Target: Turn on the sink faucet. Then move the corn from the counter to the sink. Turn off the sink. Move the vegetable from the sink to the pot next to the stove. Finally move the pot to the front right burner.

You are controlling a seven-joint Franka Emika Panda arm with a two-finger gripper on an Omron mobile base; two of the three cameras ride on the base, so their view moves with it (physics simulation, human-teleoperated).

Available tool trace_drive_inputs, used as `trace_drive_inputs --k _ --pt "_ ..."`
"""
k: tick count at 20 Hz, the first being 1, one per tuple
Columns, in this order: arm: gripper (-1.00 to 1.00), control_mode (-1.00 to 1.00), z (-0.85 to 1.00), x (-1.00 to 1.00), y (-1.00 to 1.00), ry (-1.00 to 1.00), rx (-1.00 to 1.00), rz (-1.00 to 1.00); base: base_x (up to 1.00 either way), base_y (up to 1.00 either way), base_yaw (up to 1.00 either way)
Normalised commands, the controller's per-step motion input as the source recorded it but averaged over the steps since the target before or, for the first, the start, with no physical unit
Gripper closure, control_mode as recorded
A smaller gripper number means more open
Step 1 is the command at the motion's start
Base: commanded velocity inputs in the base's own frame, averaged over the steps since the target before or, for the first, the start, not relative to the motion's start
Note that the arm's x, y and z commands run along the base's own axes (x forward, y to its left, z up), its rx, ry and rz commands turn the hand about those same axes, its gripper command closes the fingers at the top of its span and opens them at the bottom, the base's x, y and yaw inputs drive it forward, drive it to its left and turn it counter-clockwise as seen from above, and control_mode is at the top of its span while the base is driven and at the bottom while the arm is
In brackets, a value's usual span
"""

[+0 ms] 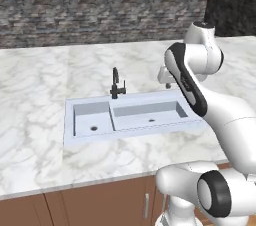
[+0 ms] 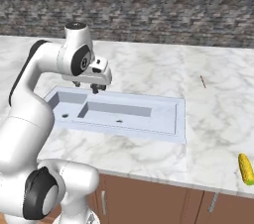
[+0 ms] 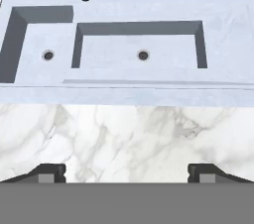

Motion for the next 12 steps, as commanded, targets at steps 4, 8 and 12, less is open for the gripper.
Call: trace_drive_inputs --k 4,8,12 --pt "-1.00 1.00 0.00 0.00 0.00 0.00 0.00 0.00 0.08 -0.51 0.00" --pt "-1.00 1.00 0.00 0.00 0.00 0.00 0.00 0.00 0.19 -0.51 0.00" --pt "-1.00 1.00 0.00 0.00 0.00 0.00 0.00 0.00 0.40 -0.39 0.00"
